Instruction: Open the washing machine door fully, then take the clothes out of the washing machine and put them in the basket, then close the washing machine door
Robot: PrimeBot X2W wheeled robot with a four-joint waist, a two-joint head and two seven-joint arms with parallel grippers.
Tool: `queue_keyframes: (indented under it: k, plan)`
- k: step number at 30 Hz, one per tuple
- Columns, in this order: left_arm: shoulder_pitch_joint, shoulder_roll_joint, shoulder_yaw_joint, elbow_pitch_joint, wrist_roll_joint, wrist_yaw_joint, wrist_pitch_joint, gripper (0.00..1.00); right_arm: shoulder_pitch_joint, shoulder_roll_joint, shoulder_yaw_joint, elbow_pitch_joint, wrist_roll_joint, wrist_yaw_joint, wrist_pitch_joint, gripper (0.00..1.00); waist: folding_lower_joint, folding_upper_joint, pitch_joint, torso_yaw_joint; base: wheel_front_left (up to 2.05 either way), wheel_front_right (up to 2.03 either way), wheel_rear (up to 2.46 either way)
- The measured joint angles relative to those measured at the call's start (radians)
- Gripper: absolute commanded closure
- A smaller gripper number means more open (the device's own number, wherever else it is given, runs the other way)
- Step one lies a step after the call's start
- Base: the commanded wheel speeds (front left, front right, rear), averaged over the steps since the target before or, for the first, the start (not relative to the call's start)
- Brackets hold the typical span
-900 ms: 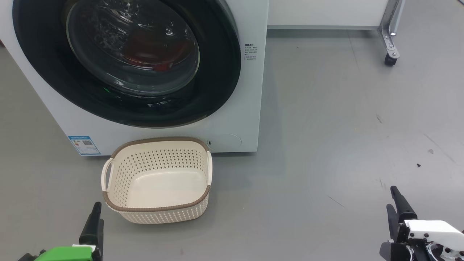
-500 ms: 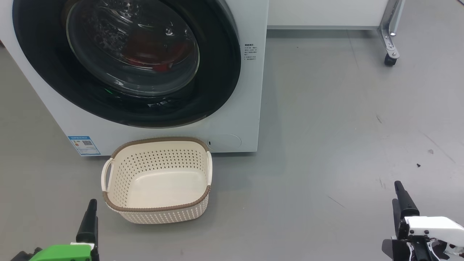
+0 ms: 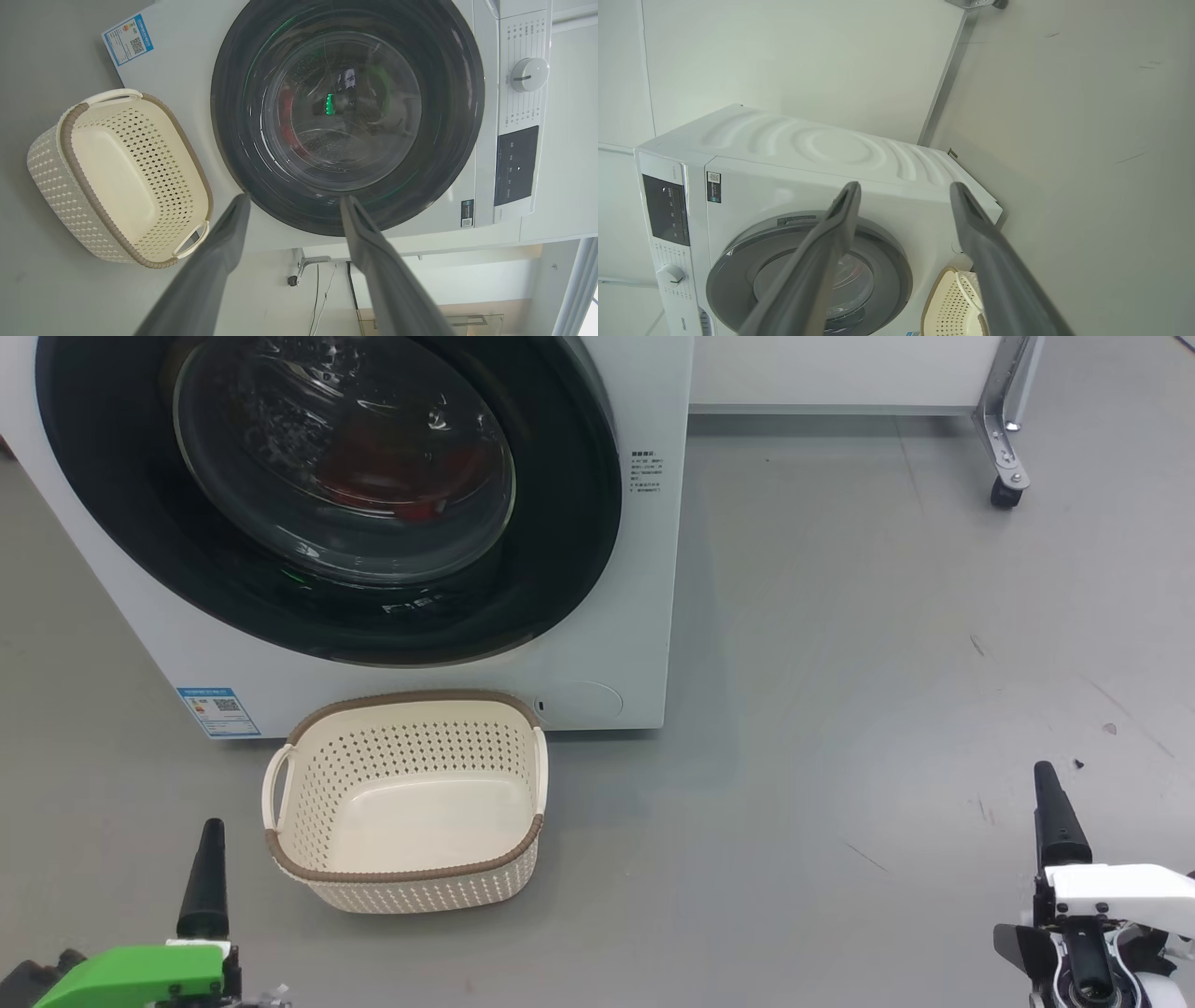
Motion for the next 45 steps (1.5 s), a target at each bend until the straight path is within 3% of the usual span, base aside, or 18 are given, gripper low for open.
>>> queue_keyframes:
  k: [14, 36, 45]
  plan:
    - [-0.012, -0.007, 0.008, -0.068, 0.186, 0.000, -0.031, 0.00, -0.009, 0.002, 0.014, -0.077, -0.184, -0.011, -0.042, 0.00, 0.0000, 0.0000, -0.001, 0.001, 0.00, 0.00, 0.00]
    - [-0.014, -0.015, -0.059, -0.151, 0.701, 0.031, -0.092, 0.00, -0.010, 0.003, 0.097, -0.145, -0.601, -0.062, -0.107, 0.00, 0.0000, 0.0000, 0.006, -0.003, 0.00, 0.00, 0.00]
    - [-0.014, -0.018, -0.112, -0.162, 0.960, 0.053, -0.114, 0.00, -0.009, 0.003, 0.139, -0.146, -0.772, -0.081, -0.132, 0.00, 0.0000, 0.0000, 0.009, -0.007, 0.00, 0.00, 0.00]
